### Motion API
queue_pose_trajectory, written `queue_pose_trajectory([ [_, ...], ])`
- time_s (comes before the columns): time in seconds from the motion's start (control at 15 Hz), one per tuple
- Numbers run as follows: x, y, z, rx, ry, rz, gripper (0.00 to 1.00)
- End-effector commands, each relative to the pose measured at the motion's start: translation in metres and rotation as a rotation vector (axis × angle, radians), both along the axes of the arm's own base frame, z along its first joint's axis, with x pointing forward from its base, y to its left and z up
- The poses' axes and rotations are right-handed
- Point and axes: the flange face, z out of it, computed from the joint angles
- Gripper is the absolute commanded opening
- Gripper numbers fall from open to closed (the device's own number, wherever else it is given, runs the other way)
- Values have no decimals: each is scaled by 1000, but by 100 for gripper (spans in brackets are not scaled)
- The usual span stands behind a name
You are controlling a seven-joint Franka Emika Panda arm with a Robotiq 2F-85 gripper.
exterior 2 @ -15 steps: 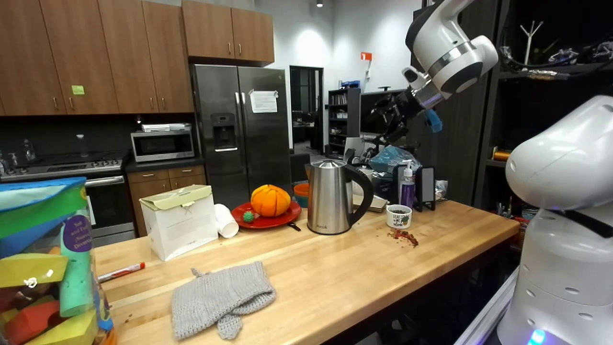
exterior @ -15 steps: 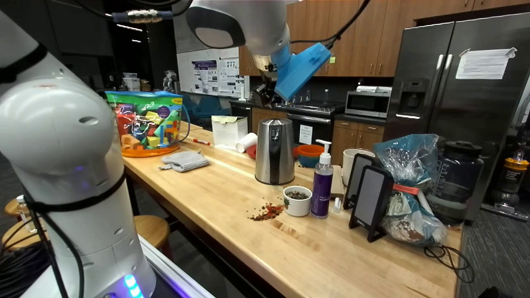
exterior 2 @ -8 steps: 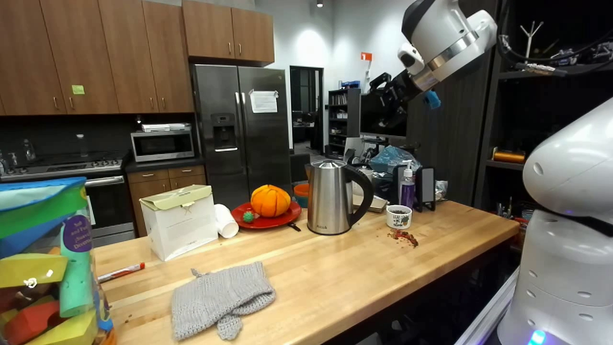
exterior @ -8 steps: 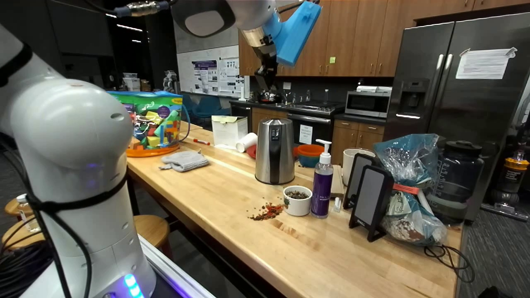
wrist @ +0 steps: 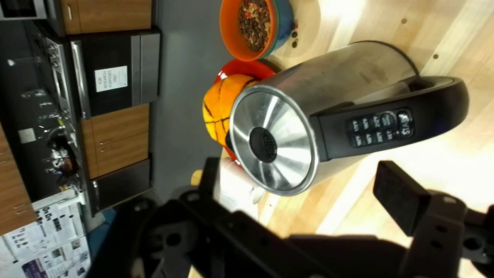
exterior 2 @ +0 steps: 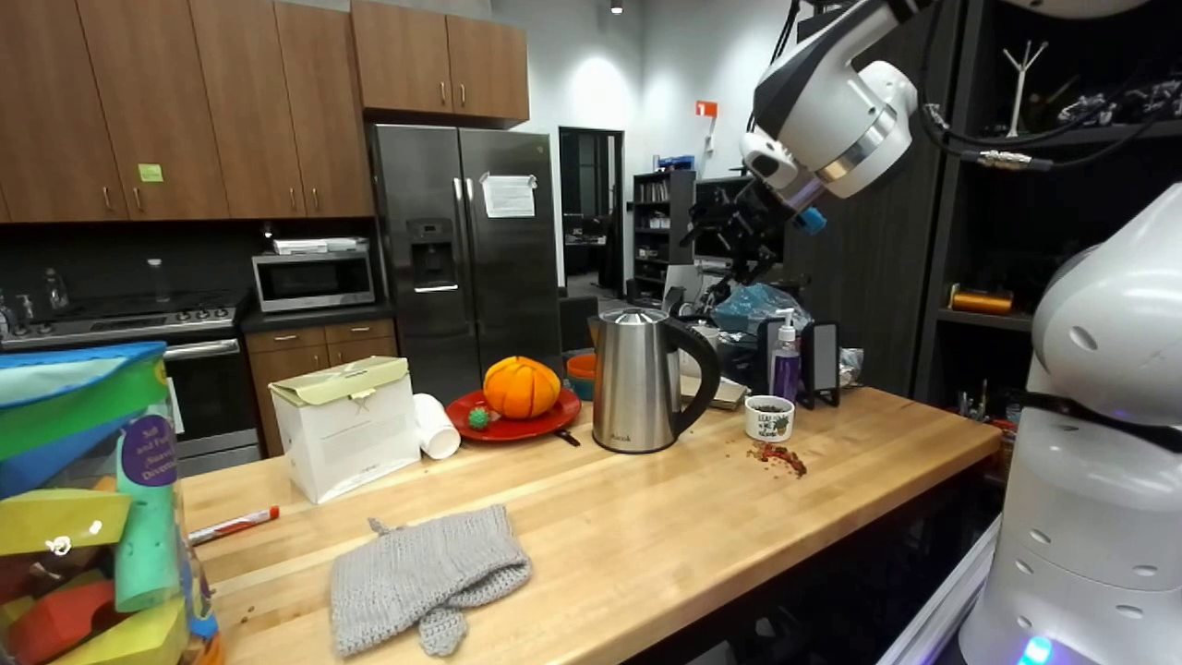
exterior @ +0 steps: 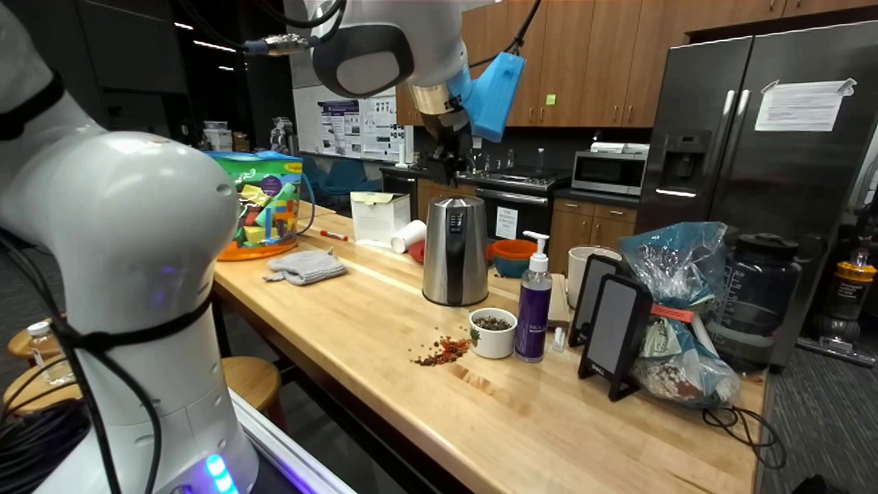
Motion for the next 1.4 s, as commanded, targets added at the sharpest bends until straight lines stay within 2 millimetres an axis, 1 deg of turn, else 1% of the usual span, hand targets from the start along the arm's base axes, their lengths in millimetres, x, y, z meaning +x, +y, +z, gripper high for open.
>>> queue_pose_trajectory([
  [0.0,5,-15,-22,-74,58,19,100],
  [0.2,7,-22,-33,-94,80,22,100],
  [0.73,20,-10,-40,-88,5,-13,100],
  [1.33,24,-14,-67,-29,42,-5,100],
])
